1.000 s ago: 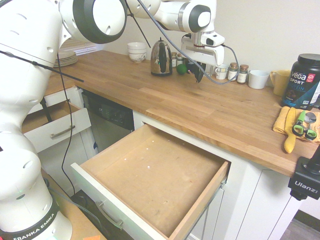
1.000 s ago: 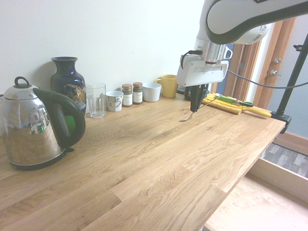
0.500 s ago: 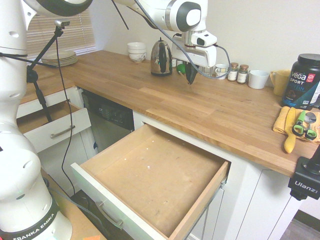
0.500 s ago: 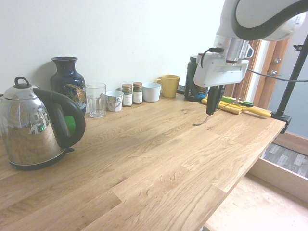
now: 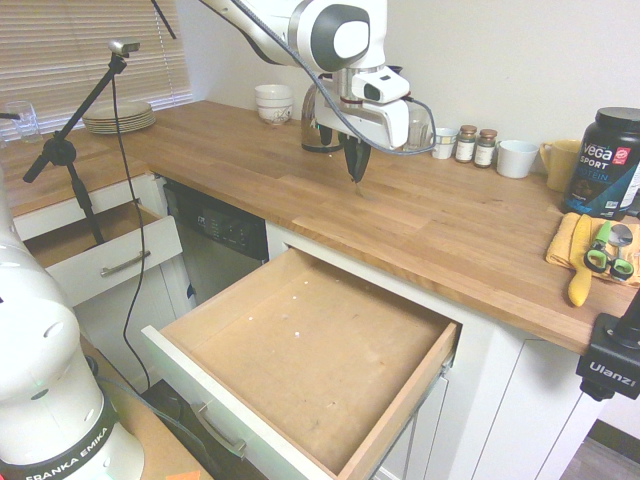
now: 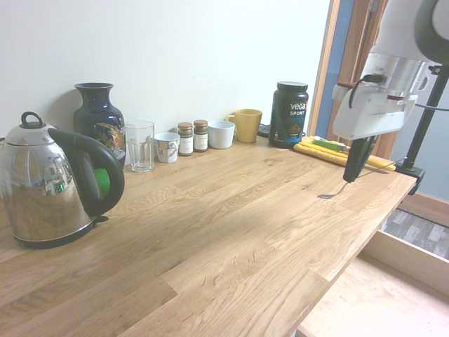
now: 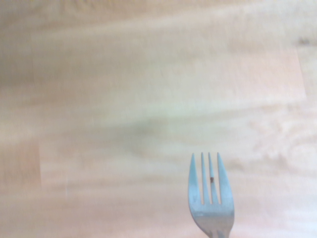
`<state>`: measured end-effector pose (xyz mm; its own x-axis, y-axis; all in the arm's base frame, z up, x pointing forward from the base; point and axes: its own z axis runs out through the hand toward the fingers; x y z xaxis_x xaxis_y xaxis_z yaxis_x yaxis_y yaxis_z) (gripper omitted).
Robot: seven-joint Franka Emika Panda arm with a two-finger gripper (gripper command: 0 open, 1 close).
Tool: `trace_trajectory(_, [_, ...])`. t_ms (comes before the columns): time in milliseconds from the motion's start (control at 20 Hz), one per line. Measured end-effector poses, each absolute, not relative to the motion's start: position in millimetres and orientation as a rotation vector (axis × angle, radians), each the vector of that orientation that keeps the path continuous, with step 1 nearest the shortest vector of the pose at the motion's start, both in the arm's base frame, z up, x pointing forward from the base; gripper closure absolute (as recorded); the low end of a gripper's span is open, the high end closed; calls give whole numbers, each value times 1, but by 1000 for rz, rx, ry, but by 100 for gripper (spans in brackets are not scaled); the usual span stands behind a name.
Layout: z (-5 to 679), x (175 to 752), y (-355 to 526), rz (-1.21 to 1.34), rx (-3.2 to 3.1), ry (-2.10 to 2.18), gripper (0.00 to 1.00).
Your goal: Put fork in the drawer
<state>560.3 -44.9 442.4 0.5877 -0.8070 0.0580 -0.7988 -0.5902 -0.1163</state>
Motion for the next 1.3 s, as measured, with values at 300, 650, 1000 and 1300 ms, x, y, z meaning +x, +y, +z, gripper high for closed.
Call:
trace_trajectory(300, [429,525,-46,-148,-2725,1392,100])
trace_trajectory(650, [421,486,-46,-148,-2716,1399,100])
trace_trajectory(1000, [411,462,-57,-145,-2708,1415,100])
trace_trajectory(1300, [395,445,-64,-125,-2715,1418,100])
